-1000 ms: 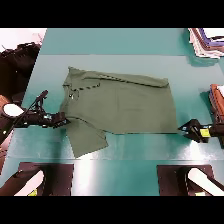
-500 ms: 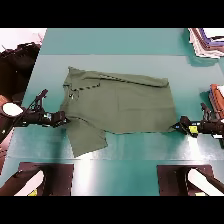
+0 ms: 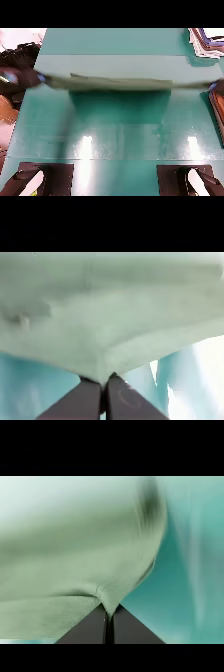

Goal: Fold the shirts.

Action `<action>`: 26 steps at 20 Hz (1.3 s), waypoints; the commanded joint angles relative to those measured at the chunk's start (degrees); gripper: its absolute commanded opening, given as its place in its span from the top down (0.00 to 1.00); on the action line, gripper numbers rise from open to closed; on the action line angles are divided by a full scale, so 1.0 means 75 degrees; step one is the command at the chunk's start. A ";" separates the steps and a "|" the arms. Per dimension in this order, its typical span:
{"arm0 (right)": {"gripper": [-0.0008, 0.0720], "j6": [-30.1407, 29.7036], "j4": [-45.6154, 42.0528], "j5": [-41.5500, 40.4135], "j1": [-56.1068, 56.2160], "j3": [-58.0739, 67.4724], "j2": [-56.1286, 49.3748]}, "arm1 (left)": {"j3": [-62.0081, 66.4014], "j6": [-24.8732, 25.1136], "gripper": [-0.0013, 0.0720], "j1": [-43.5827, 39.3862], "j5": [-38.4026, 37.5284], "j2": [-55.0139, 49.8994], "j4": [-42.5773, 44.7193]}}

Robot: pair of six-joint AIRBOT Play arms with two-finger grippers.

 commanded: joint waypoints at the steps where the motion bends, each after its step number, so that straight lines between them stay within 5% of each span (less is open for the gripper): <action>1: 0.96 0.0012 -0.0038 0.0035 0.0012 0.2614 0.0312 | 0.3413 0.0006 0.94 0.0009 -0.0283 0.0114 0.0017; 6: 0.96 0.0012 -0.0058 0.0356 -0.0373 0.5333 0.0309 | 0.7195 0.0006 0.94 0.0009 0.0131 0.0117 0.0557; 10: 0.96 0.0242 -0.0050 0.1256 -0.1419 0.6461 0.0184 | 0.7612 -0.0323 0.94 0.0009 0.0154 0.0114 0.0670; 18: 0.96 0.1014 -0.0032 0.3124 -0.0933 0.6781 -0.1743 | 0.3456 -0.0589 0.94 0.0009 -0.0076 -0.0300 0.0863; 26: 0.96 0.1498 -0.2637 0.2422 0.1865 0.3742 -0.4628 | 0.0638 -0.0522 0.94 0.0006 0.0353 -0.2649 0.0839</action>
